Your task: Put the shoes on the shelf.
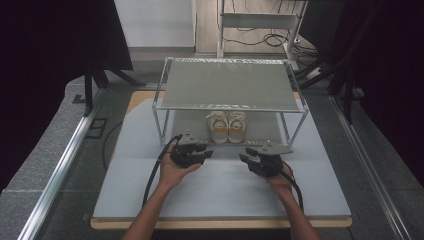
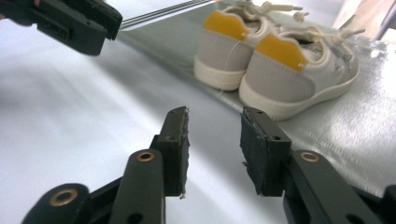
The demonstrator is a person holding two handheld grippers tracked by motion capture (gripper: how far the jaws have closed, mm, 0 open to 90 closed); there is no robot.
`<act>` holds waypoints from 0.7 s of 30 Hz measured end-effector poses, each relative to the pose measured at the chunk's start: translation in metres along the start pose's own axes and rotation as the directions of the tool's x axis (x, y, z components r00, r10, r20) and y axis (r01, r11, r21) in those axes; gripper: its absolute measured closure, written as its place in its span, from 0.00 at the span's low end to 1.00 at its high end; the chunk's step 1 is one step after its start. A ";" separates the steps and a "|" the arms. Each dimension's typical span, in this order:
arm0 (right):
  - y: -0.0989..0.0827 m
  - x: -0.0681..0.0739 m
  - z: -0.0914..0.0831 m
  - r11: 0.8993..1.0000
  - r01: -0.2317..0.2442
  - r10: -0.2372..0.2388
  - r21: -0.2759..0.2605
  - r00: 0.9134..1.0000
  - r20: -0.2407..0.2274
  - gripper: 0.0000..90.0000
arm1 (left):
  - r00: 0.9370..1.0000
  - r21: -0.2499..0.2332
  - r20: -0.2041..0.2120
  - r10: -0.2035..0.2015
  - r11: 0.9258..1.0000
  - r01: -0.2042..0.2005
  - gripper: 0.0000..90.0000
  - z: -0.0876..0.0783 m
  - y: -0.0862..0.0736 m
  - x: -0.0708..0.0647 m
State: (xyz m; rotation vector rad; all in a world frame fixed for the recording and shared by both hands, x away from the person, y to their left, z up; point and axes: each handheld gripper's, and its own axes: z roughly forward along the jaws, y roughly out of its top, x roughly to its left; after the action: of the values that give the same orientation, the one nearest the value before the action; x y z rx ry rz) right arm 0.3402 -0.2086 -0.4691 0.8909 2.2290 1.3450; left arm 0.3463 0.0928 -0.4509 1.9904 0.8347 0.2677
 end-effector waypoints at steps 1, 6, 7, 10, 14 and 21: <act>-0.003 0.001 -0.005 1.000 0.007 -0.007 -0.003 1.000 -0.006 0.67 | 1.000 -0.010 -0.003 -0.003 1.000 0.003 0.69 -0.003 -0.003 -0.003; -0.018 0.009 -0.024 1.000 -0.004 0.004 -0.011 1.000 -0.024 0.64 | 1.000 -0.020 -0.015 -0.005 1.000 0.004 0.67 -0.017 -0.018 -0.012; -0.021 0.010 -0.027 1.000 -0.005 0.004 -0.010 1.000 -0.025 0.63 | 1.000 -0.024 -0.014 -0.011 1.000 0.010 0.66 -0.019 -0.021 -0.013; -0.030 0.013 -0.034 1.000 0.001 -0.001 0.010 1.000 -0.026 0.61 | 1.000 -0.015 -0.021 -0.014 1.000 0.014 0.64 -0.027 -0.031 -0.015; -0.040 0.013 -0.042 0.999 0.002 -0.001 0.036 1.000 -0.014 0.58 | 0.999 -0.034 -0.006 -0.052 0.998 0.052 0.61 -0.035 -0.052 -0.016; -0.052 0.005 -0.049 0.998 -0.041 0.041 0.051 0.999 0.009 0.54 | 0.998 -0.017 -0.012 -0.066 0.998 0.066 0.57 -0.040 -0.061 -0.014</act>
State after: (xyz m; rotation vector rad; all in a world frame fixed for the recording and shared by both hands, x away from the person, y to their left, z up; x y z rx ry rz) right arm 0.2896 -0.2539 -0.4921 0.9634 2.2598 1.3053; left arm 0.2889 0.1317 -0.4774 1.9439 0.9023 0.2485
